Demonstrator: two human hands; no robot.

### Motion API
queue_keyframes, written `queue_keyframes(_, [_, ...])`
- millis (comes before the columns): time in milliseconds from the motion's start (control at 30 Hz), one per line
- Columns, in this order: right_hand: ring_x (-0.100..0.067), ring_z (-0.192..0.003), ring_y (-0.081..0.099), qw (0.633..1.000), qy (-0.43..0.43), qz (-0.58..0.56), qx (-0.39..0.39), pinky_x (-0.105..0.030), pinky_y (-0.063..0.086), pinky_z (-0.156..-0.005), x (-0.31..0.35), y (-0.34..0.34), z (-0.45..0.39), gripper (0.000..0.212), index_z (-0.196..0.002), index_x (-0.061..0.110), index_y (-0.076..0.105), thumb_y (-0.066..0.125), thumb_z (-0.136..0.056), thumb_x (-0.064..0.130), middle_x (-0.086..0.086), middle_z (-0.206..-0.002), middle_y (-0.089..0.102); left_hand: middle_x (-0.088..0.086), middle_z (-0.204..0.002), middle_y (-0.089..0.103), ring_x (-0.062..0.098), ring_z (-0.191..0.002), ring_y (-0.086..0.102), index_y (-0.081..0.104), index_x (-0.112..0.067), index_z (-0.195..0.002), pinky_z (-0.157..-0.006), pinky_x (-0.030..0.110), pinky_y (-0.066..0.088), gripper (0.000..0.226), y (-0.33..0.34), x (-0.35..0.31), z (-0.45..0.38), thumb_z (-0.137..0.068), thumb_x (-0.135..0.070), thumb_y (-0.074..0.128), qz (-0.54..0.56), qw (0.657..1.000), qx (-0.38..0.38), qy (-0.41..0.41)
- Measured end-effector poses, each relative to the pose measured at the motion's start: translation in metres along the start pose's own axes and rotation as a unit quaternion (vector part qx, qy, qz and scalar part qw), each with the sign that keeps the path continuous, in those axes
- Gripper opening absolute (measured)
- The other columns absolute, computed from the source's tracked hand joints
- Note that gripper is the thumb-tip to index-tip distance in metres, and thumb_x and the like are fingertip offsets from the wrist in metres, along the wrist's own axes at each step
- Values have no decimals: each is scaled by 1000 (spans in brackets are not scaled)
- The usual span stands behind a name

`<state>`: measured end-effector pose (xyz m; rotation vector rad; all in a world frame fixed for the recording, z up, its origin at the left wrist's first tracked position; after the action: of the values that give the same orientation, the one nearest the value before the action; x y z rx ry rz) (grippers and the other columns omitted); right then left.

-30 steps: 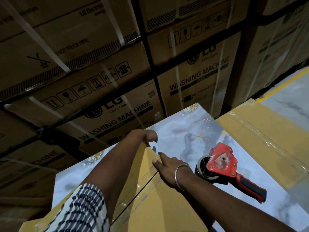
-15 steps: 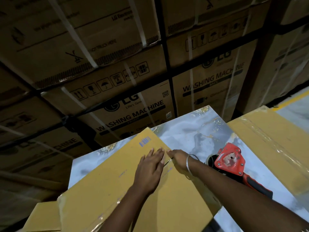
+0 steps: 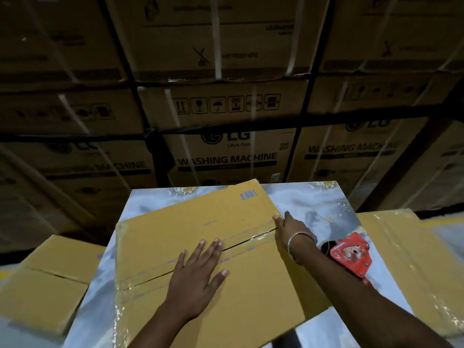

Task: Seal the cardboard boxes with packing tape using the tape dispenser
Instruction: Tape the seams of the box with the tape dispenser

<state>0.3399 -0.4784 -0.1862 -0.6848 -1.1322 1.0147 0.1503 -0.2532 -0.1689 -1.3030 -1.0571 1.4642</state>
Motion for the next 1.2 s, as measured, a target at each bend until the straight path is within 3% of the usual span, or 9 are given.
queue_keyframes(133, [-30,-144,39,997,-78,0,-6,-45,43,-107,15,9,14,63,-158,11,21,33,-107,47,-7,-165,28,-36,-155,-19,1,-148,-21,-12,-51,-152,-116,37,-17,61,2,3,4,-98,-70,7,12,1000,-8,-5])
queue_keyframes(267, [-21,-156,13,993,-113,9,10,-44,28,-120,16,19,25,71,-162,14,6,35,-107,49,-1,-170,6,-34,-155,-20,2,-147,-23,-12,-50,-153,-116,38,-18,61,4,4,2,-98,-69,7,21,1000,-1,3])
queue_keyframes(500, [-23,-156,13,991,-126,-40,24,-40,21,-123,22,15,16,72,-162,12,7,42,-107,43,-3,-170,8,-33,-158,-14,1,-148,-20,-10,-51,-153,-119,40,-15,61,5,10,-13,-97,-69,7,39,999,15,11])
queue_keyframes(667, [-18,-157,4,994,-109,24,-1,-48,24,-122,26,11,7,67,-162,17,4,29,-108,47,4,-171,2,-32,-158,-7,0,-148,-17,-2,-49,-155,-120,40,-11,58,0,10,-25,-103,-63,19,49,999,16,10])
queue_keyframes(833, [-18,-157,1,985,-139,101,-19,-54,19,-121,36,7,11,59,-162,24,6,20,-108,44,4,-171,-6,-30,-159,0,1,-149,-11,5,-44,-157,-122,41,-3,59,-4,25,4,-102,-63,12,32,998,-18,-46])
queue_keyframes(933, [-21,-155,16,966,-214,137,-56,-44,16,-122,50,7,24,51,-159,22,24,28,-108,28,-1,-171,7,-30,-159,4,2,-151,-2,10,-43,-157,-120,40,1,62,-3,46,31,-99,-66,8,27,991,-44,-126])
queue_keyframes(1000, [-28,-145,38,961,-242,122,-56,-39,31,-116,54,9,31,47,-153,18,40,35,-107,25,-3,-167,25,-29,-159,12,6,-152,12,18,-44,-156,-119,44,10,62,-7,57,45,-98,-65,12,20,982,-67,-173])
queue_keyframes(1067, [-31,-140,45,962,-249,101,-48,-37,39,-109,56,10,34,43,-147,15,50,38,-107,24,-4,-163,35,-28,-158,17,8,-151,19,21,-45,-156,-118,49,15,62,-7,59,54,-98,-64,13,17,976,-69,-207])
queue_keyframes(1200, [-28,-156,12,938,-287,193,13,-35,10,-124,61,28,43,63,-158,2,21,23,-108,40,-16,-168,11,-32,-158,-2,2,-149,-7,5,-50,-155,-121,49,3,73,-5,56,54,-88,-75,-8,36,966,-71,-246])
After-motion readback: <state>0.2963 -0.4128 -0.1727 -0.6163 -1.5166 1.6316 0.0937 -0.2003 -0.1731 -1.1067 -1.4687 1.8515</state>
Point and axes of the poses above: each hand's wrist, its own z-axis away from the middle knuckle, its own y-axis out of the palm, x = y × z, the point moved 10 cm from there along -z, towards the middle knuckle
